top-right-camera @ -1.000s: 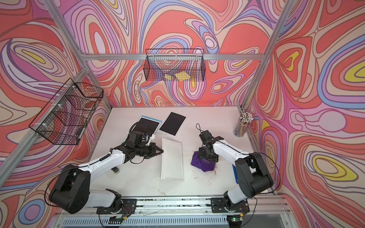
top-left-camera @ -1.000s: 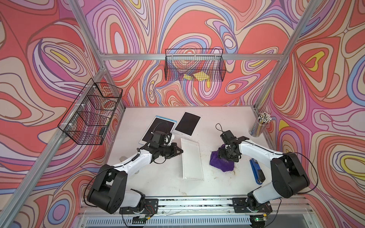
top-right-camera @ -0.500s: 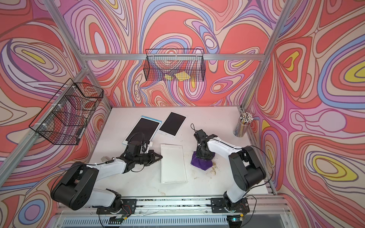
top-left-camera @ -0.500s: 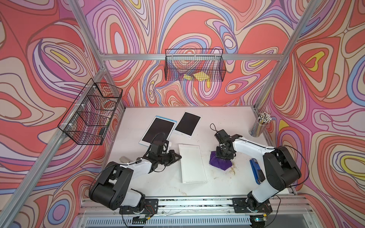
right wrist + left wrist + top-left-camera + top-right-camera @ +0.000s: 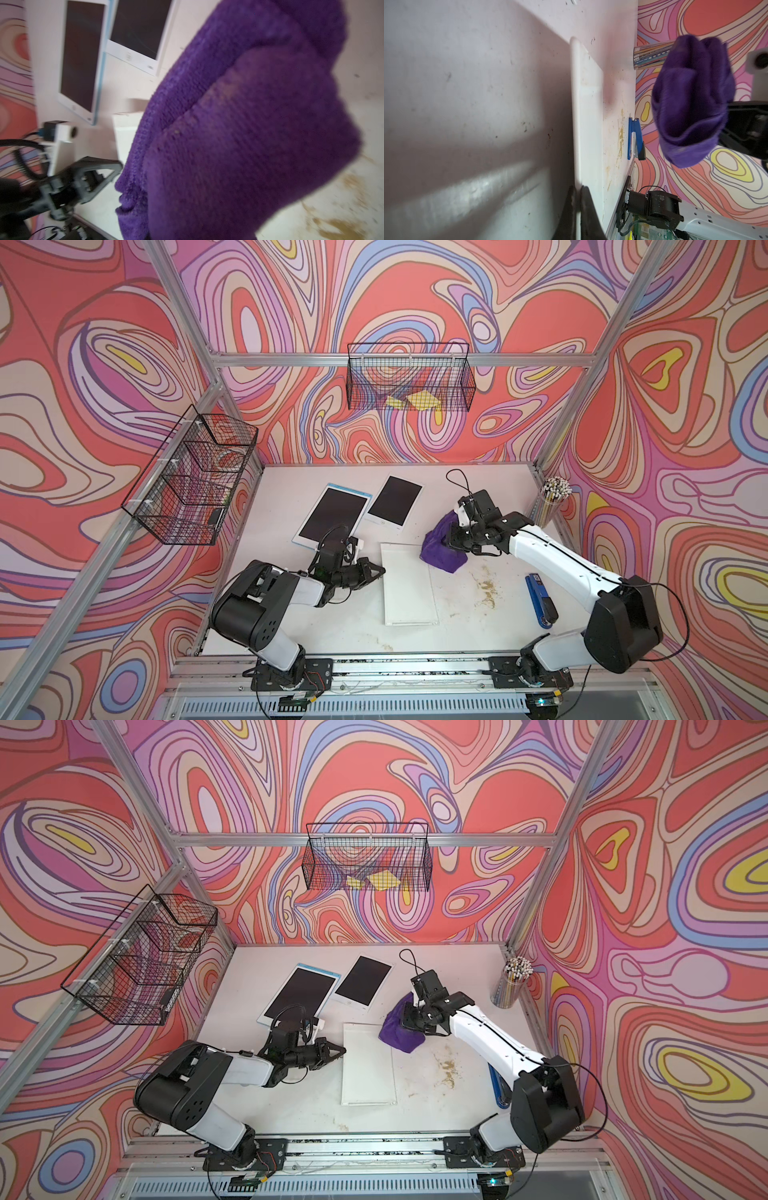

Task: Wipe the drawing tablet
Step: Pick up the cleaning item at the center of the board, then wipe the dirt from the drawing tablet.

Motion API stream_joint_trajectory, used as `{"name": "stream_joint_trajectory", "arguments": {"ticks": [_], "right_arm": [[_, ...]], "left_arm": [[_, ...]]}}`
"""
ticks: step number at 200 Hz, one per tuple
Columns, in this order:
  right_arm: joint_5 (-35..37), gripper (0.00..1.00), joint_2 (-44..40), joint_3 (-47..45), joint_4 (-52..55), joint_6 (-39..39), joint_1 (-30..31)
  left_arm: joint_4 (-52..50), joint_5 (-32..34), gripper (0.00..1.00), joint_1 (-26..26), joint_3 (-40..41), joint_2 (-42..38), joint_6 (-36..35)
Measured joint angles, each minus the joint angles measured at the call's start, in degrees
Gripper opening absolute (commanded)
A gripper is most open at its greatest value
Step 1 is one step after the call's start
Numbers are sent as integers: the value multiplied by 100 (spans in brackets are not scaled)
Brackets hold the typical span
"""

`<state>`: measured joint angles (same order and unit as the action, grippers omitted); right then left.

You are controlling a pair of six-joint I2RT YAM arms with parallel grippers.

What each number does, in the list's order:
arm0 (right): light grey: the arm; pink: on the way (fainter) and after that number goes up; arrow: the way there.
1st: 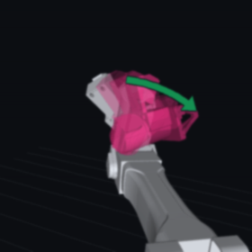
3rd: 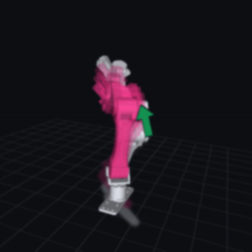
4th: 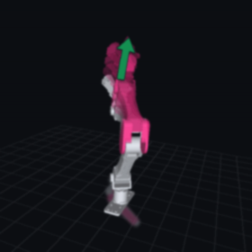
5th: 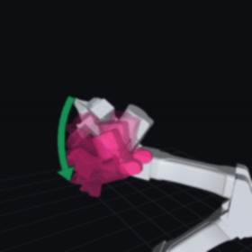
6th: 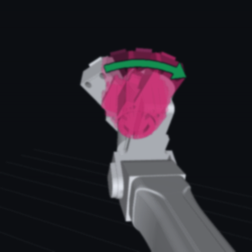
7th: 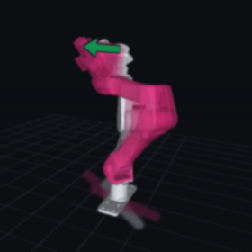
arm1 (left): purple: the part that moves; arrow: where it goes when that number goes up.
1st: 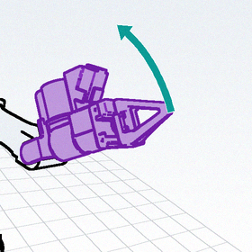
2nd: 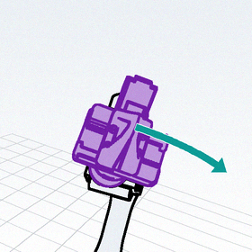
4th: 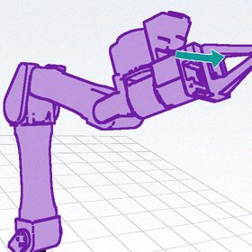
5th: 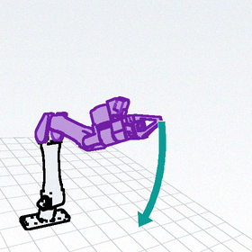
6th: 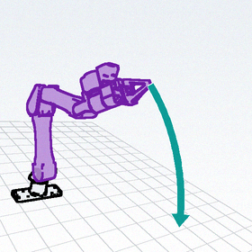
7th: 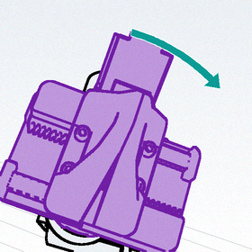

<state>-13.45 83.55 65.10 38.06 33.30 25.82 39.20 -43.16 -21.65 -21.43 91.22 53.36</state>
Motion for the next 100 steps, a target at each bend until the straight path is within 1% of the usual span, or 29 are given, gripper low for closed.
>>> {"name": "stream_joint_trajectory", "arguments": {"ticks": [21,52,67,79,100], "right_arm": [[-409,0,555,435,-330,9,118],[-787,0,1971,872,-820,120,422],[-863,0,2514,975,-896,184,608],[-859,0,2717,1010,-970,227,772],[-861,0,2688,997,-1069,310,1084]], "left_arm": [[55,-28,0,0,0,4,2],[46,-33,0,2,0,4,-20],[26,-35,0,13,-7,7,-20],[-138,-9,0,28,-9,20,-17],[-291,-15,0,57,-26,90,-66]]}}
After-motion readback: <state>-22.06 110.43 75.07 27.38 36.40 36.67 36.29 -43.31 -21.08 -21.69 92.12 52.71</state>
